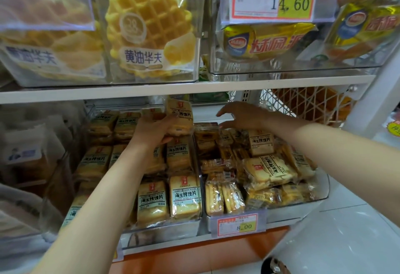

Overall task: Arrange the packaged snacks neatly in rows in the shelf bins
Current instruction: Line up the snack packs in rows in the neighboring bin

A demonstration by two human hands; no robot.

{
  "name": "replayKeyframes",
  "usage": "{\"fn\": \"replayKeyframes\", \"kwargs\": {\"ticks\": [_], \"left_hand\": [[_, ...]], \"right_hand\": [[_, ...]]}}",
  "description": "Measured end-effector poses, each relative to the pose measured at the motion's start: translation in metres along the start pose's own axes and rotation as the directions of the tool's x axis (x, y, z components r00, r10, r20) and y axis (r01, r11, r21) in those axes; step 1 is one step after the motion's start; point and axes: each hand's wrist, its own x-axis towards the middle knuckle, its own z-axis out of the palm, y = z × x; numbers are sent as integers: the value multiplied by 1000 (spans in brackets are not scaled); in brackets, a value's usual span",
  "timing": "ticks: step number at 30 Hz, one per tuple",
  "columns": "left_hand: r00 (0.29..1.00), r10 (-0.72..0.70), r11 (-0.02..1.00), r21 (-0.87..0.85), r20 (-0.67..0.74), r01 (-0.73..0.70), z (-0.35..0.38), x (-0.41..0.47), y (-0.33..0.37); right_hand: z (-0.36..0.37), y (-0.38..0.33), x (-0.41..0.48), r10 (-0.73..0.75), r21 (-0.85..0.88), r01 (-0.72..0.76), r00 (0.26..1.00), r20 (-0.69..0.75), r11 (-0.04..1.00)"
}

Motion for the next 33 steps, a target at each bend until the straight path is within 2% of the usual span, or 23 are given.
{"fn": "replayKeyframes", "kwargs": {"ticks": [2, 4, 9, 12, 14, 17, 20, 22, 28, 33], "left_hand": [[1000, -2, 1000, -5, 1, 2, 2, 0, 0], [1000, 1, 1000, -17, 3, -1, 5, 0, 0], [1000, 7, 1000, -3, 13, -7, 8, 0, -2], [1000, 14, 1000, -3, 17, -14, 8, 0, -2], [1000, 16, 1000, -4, 9, -16, 8, 0, -3], [1000, 7, 1000, 0, -4, -7, 10, 1, -3], [1000, 5, 1000, -19, -3, -5, 13, 1, -3], [1000, 9, 1000, -30, -6, -9, 16, 1, -3], [999, 31, 999, 43, 33, -32, 31, -2, -1], [995, 82, 968, 233, 48, -91, 49, 2, -6]], "right_hand": [[14, -12, 11, 7, 8, -8, 997, 71, 1000], [26, -17, 22, 13, -85, -4, 994, 109, 996], [36, -14, 35, 79, -251, -44, 989, 129, 967], [36, -14, 34, 84, -294, -57, 993, 79, 954], [33, -14, 29, 65, -242, -64, 998, -4, 968], [17, -15, 12, 56, -53, -65, 986, -155, 996], [-8, -23, -11, 96, 187, -43, 953, -286, 982], [-24, -30, -32, 150, 283, -53, 932, -329, 957], [-40, -43, -102, 240, 399, -62, 879, -412, 915], [-20, -40, -150, 295, 429, -75, 829, -475, 900]]}}
